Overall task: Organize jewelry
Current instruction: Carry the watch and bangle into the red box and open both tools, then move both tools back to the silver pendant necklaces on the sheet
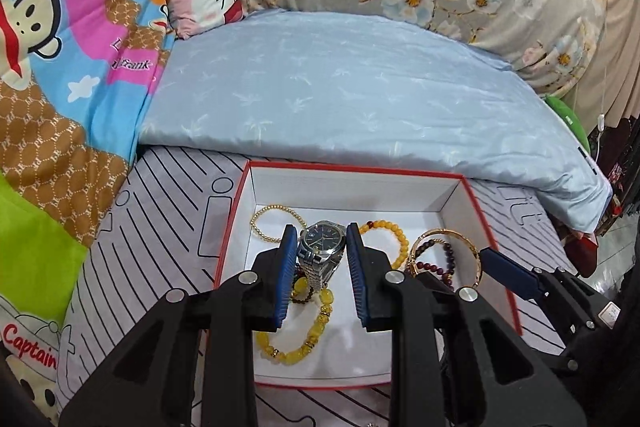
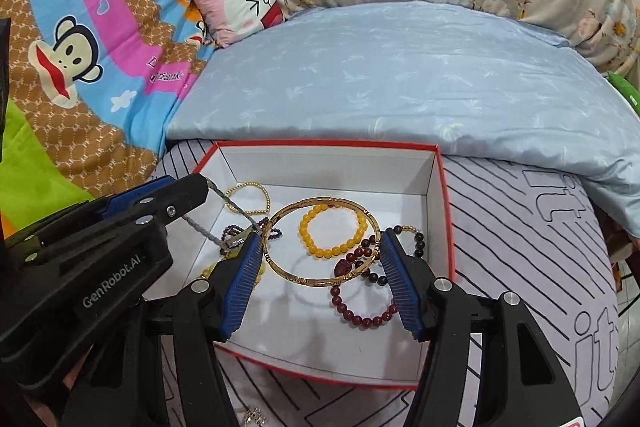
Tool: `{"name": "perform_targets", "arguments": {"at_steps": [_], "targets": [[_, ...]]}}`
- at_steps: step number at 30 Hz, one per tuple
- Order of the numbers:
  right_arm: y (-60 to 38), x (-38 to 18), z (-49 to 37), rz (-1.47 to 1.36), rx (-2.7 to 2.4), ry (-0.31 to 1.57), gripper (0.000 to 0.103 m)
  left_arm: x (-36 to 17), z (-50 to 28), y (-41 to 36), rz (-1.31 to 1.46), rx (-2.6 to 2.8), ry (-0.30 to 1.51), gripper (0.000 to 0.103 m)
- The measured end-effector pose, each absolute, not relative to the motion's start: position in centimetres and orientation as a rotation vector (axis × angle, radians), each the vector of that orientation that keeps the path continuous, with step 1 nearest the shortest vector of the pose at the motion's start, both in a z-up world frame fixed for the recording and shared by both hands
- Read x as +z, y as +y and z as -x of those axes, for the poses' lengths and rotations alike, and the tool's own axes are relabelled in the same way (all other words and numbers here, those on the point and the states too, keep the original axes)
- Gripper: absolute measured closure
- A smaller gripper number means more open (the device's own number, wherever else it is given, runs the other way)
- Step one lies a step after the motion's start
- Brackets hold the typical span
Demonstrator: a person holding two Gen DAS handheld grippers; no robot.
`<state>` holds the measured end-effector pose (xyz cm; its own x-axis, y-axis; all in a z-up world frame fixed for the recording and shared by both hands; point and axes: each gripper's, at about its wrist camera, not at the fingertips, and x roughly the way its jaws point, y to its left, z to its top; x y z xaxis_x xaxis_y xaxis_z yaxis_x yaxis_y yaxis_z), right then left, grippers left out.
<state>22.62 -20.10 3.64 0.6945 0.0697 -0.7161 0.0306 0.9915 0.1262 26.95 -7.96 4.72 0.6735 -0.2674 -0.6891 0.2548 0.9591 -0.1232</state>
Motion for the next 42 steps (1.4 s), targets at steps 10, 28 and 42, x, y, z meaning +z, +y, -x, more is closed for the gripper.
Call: {"name": "perform_targets", "arguments": {"at_steps": [10, 28, 42], "targets": [[-19.2, 1.5, -24.5, -0.105, 0.025, 0.838, 0.044, 2.5, -28.7, -8.1, 0.007, -0.273, 0.818, 0.079], [-20.4, 2.4, -21.6, -0.141, -0.010, 0.816, 0.043, 3.8, -26.9, -6.1, 0.026, -0.231, 0.811, 0.077], [-18.6, 3.5, -15.9, -0.164, 0.016, 0.813, 0.043, 4.1, -21.3, -5.1, -0.005, -0.213, 0.819, 0.068]]}}
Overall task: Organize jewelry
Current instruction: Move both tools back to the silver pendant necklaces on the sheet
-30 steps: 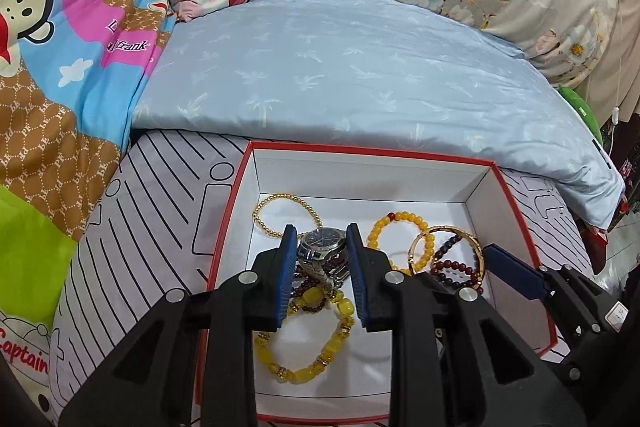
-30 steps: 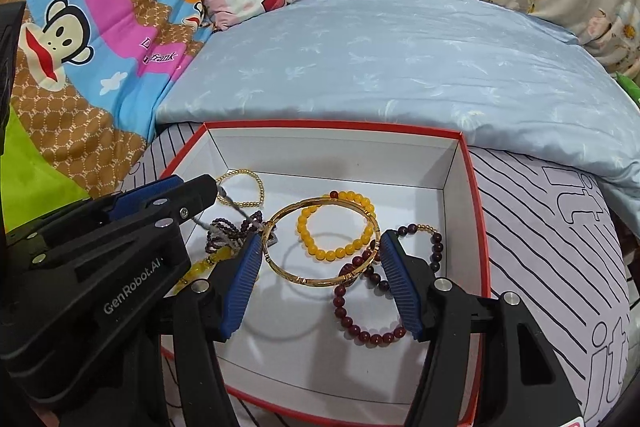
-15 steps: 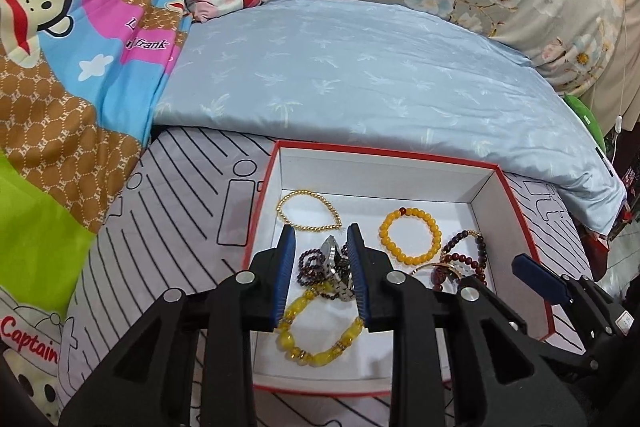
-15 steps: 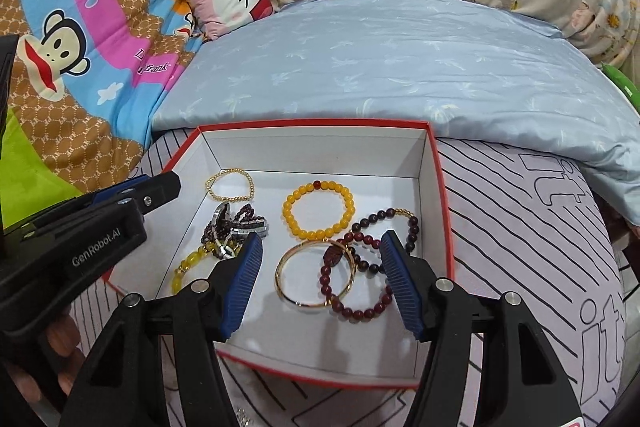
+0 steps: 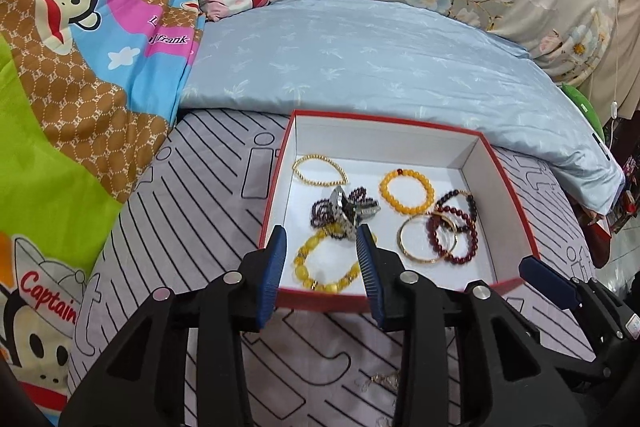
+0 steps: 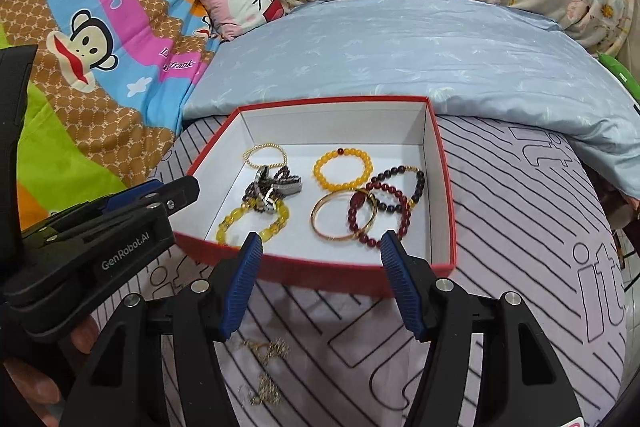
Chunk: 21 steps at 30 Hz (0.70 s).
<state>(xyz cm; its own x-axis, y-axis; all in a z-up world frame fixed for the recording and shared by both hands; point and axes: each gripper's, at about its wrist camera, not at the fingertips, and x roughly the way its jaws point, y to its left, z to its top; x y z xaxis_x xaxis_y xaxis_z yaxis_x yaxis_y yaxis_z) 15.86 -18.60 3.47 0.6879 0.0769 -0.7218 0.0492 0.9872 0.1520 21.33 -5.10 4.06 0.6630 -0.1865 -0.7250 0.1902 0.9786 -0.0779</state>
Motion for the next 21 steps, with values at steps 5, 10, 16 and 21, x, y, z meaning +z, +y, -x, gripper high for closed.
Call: {"name": "perform_targets", "arguments": {"at_steps": [5, 10, 16, 21], "targets": [[-18.3, 3.4, -14.0, -0.170, 0.010, 0.820, 0.043, 3.5, -19.7, -5.0, -0.005, -0.211, 0.836, 0.068], [-18.4, 3.0, -12.2, -0.175, 0.004, 0.828, 0.043, 2.8, -18.3, -4.8, -0.008, -0.209, 0.855, 0.068], [-18.2, 2.1, -10.5, -0.184, 0.007, 0.847, 0.043, 1.9, -16.7, -4.8, -0.014, -0.207, 0.876, 0.068], [-17.8, 1.4, -9.3, -0.169, 0.012, 0.863, 0.044, 0.8, -15.5, -4.0, -0.007, -0.201, 0.901, 0.067]]}}
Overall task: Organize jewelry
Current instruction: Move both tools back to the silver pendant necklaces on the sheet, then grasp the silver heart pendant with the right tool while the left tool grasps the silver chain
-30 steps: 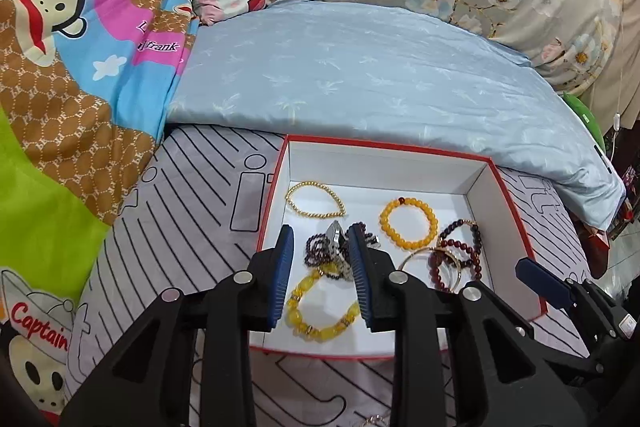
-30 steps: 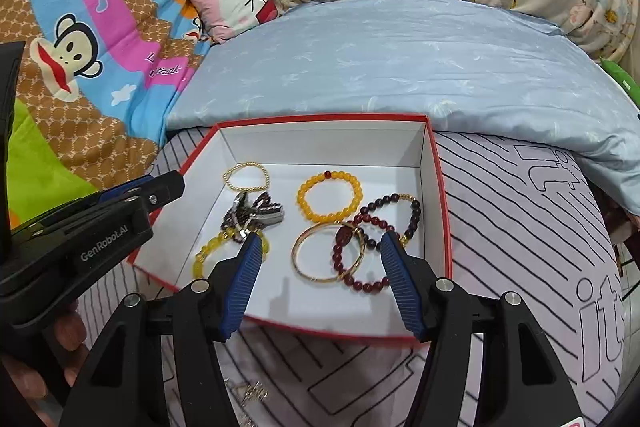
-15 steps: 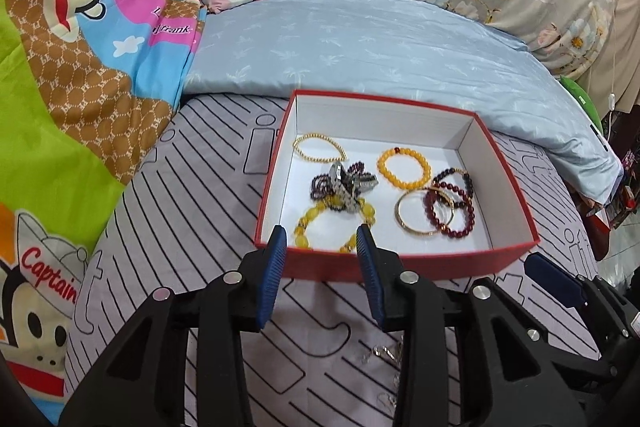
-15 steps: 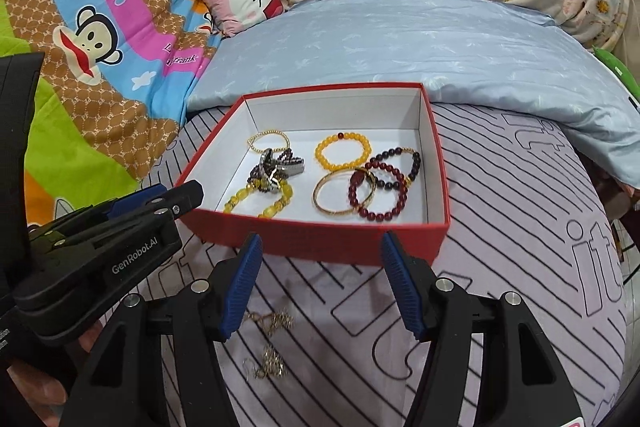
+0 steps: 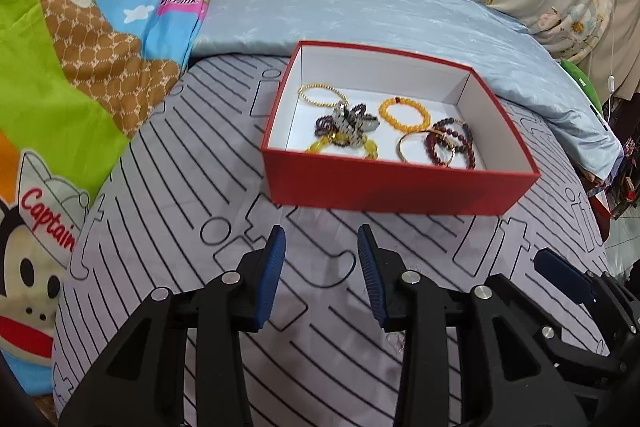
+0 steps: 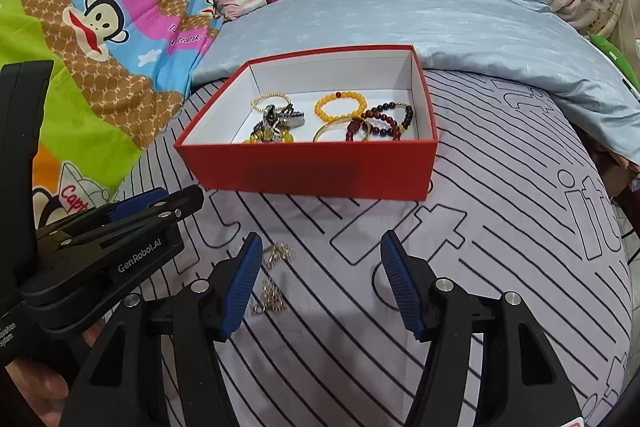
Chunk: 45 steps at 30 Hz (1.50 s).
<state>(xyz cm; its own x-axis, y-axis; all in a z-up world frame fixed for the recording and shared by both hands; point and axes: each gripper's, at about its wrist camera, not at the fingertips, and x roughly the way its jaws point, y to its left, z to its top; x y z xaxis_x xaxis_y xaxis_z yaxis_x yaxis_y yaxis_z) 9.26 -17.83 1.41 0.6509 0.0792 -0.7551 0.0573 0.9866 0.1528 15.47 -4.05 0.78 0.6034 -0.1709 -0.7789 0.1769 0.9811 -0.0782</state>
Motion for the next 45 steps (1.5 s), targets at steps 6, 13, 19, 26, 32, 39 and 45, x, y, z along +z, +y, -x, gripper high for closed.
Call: {"name": "perform_targets", "arguments": {"at_steps": [6, 13, 19, 26, 32, 39, 45], "targets": [[-17.7, 0.4, -7.9, -0.169, 0.015, 0.888, 0.045, -0.8, -13.9, -2.9, -0.003, -0.191, 0.936, 0.067], [-16.6, -0.8, -6.9, -0.155, 0.025, 0.921, 0.051, -1.4, -12.6, -2.0, 0.007, -0.184, 0.951, 0.067], [-15.5, -1.8, -6.6, -0.151, 0.051, 0.954, 0.057, -1.8, -11.8, -1.2, 0.005, -0.169, 0.955, 0.067], [-13.9, -2.8, -7.2, -0.130, 0.075, 0.974, 0.058, -2.6, -11.2, -0.2, 0.013, -0.156, 0.976, 0.067], [-12.9, -3.1, -7.9, -0.119, 0.086, 0.978, 0.058, -3.1, -11.0, 0.7, 0.024, -0.142, 0.986, 0.067], [-12.6, -3.6, -8.9, -0.109, 0.077, 0.980, 0.061, -3.4, -10.9, 1.0, 0.031, -0.137, 0.997, 0.067], [-12.4, -3.8, -9.0, -0.064, 0.056, 0.970, 0.072, -3.6, -11.0, 1.1, 0.031, -0.134, 1.002, 0.067]]}}
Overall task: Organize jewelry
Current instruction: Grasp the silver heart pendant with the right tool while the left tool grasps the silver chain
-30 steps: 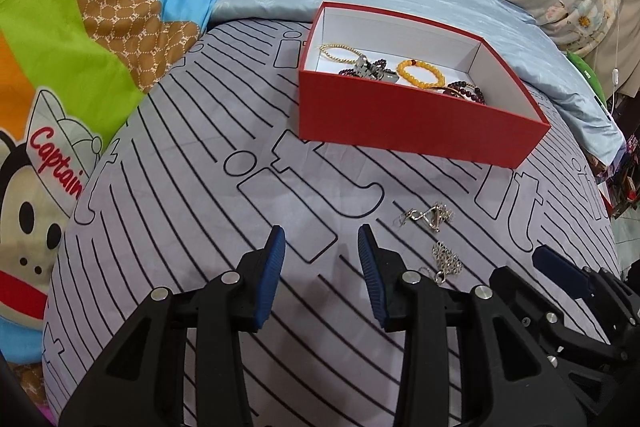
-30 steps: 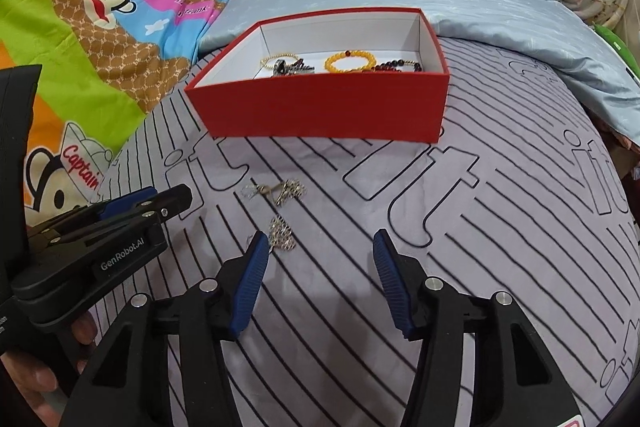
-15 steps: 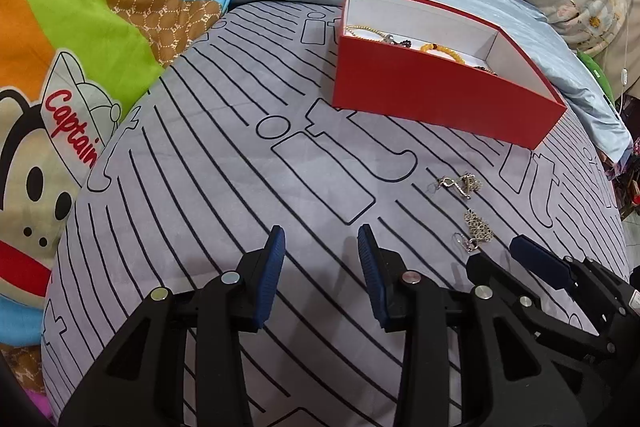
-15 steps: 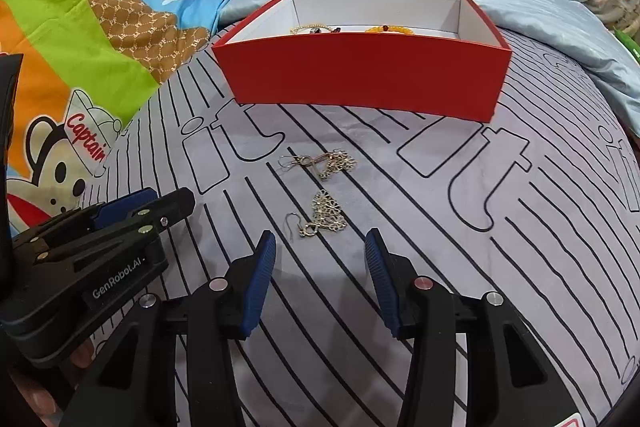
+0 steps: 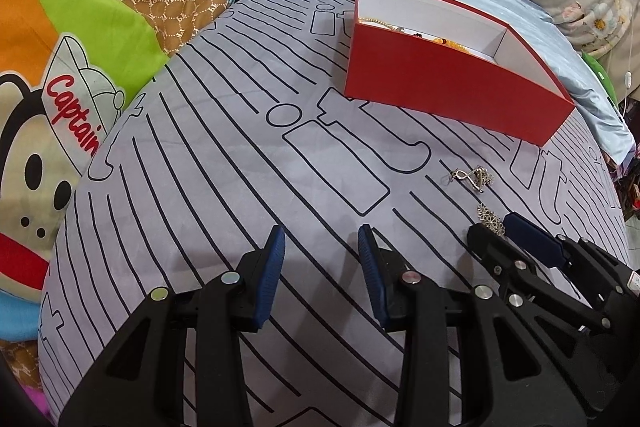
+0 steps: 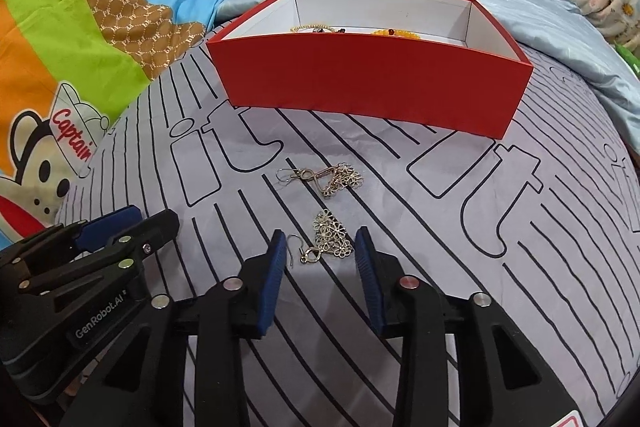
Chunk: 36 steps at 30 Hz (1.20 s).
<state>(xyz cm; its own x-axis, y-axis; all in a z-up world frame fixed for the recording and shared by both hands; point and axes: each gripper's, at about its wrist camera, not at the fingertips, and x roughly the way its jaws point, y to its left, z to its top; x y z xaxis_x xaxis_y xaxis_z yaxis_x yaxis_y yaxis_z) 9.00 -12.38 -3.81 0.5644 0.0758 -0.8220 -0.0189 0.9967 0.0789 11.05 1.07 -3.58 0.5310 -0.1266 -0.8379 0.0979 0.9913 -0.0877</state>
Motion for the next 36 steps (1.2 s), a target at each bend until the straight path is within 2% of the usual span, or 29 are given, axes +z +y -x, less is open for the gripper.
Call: {"name": "perform_targets", "arguments": {"at_steps": [21, 25, 36], "targets": [[-15.9, -3.3, -6.8, -0.124, -0.013, 0.956, 0.077, -3.4, -11.3, -1.4, 0.029, -0.191, 1.009, 0.066], [-17.2, -3.2, -6.2, -0.153, -0.028, 0.955, 0.077, -2.7, -11.8, -3.0, 0.039, -0.232, 0.996, 0.056], [-19.9, -3.1, -5.6, -0.221, -0.049, 0.952, 0.076, -3.2, -14.1, -7.8, 0.010, -0.279, 0.995, 0.056]]}}
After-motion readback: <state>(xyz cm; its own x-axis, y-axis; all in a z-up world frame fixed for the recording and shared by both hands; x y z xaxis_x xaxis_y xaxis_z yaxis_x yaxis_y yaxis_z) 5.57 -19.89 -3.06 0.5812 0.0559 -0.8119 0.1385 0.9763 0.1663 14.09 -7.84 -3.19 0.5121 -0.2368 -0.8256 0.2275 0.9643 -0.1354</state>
